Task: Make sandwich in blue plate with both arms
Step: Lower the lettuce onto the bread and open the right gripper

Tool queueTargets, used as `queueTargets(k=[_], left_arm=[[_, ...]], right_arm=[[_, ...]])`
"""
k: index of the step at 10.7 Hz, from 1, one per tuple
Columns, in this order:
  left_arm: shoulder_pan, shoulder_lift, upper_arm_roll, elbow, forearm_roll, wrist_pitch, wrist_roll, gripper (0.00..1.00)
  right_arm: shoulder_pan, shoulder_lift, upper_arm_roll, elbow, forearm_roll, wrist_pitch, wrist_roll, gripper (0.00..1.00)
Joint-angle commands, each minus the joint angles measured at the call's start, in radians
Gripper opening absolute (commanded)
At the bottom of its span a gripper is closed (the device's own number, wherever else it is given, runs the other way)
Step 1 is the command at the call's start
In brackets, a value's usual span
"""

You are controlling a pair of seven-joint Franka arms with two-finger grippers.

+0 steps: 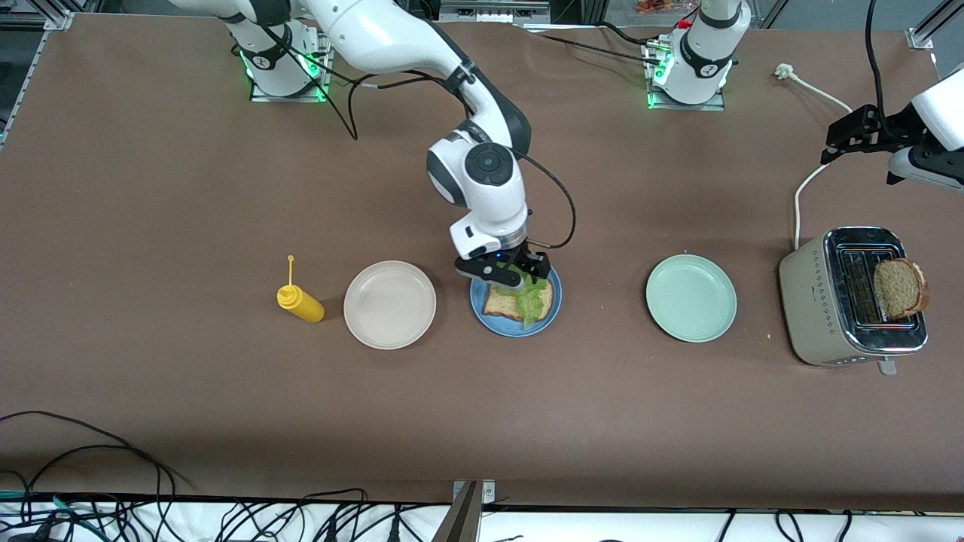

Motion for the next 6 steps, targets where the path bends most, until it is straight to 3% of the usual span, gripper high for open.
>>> queueTargets(k=[1,3,6], left_arm=[[0.009,-0.004,0.003,0.007,-0.021,-0.01,0.009,1.0],[0.026,-0.003,0.003,0.003,-0.021,-0.008,0.007,1.0],[0.04,-0.003,0.004,0.003,-0.006,-0.008,-0.004,1.0]], right_arm=[[-0.091,-0.195,0.019,-0.126,0.008,-0.174,-0.236,1.0],[-0.188,-0.287,0.048,-0.174,0.008,-0.266,-0.464,1.0],[-0.384,-0.43,0.166,-0.304,0.006,-0.327,-0.832,1.0]])
